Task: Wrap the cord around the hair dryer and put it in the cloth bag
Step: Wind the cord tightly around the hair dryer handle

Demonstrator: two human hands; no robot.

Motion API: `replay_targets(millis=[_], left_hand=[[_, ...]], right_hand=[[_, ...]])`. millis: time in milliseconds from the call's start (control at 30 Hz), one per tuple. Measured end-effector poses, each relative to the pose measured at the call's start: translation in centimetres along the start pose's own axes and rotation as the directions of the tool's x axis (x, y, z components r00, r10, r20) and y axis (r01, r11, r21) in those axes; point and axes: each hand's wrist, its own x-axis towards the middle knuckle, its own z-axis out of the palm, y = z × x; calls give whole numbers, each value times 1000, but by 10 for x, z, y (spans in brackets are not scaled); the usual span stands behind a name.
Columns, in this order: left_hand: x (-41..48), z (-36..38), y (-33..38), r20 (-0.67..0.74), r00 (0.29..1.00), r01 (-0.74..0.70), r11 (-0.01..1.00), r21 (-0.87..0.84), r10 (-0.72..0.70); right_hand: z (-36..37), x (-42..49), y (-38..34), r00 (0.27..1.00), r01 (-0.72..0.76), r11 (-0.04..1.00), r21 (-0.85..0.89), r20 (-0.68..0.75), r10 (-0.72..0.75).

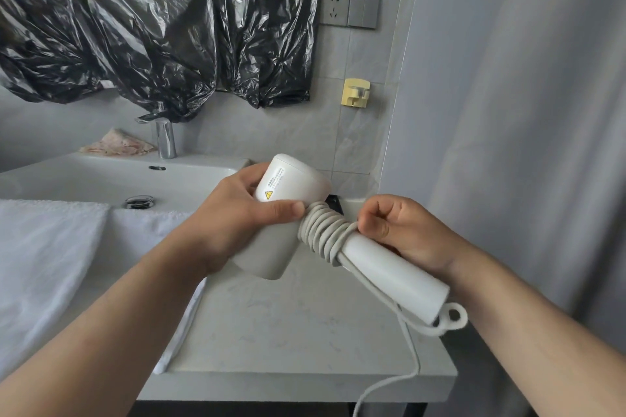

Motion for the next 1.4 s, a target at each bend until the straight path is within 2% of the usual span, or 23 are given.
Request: replay_targets(millis=[233, 367, 467, 667, 900, 1033, 1100, 1200, 1400], left_hand=[[2, 2, -5, -75, 996, 42, 991, -125, -52], [5, 6, -5, -129, 988, 61, 984, -164, -83], [7, 10, -6, -144, 981, 98, 974, -202, -128], [8, 13, -13, -178, 961, 158, 950, -269, -210], [12, 15, -16, -186, 944, 198, 920, -340, -272], [13, 17, -16, -274, 920, 177, 920, -349, -281], [14, 19, -16, -363, 892, 137, 927, -348, -268], [15, 21, -11, -492, 842, 70, 950, -306, -221], [13, 24, 0, -605, 791, -22, 985, -172, -88]], right_hand=[[1, 0, 4, 997, -67, 959, 276, -14, 74], [6, 11, 13, 997, -33, 816, 578, -40, 69], [12, 18, 14, 997, 12, 707, 707, -59, 42], [21, 31, 18, 992, 58, 593, 803, -113, 57], [34, 40, 10, 992, 16, 477, 879, -73, 100], [40, 45, 10, 979, 23, 416, 909, -104, 173], [44, 46, 11, 965, 53, 430, 901, -156, 209], [48, 45, 7, 946, 85, 515, 853, -232, 229], [50, 41, -5, 910, 47, 705, 708, -321, 262]])
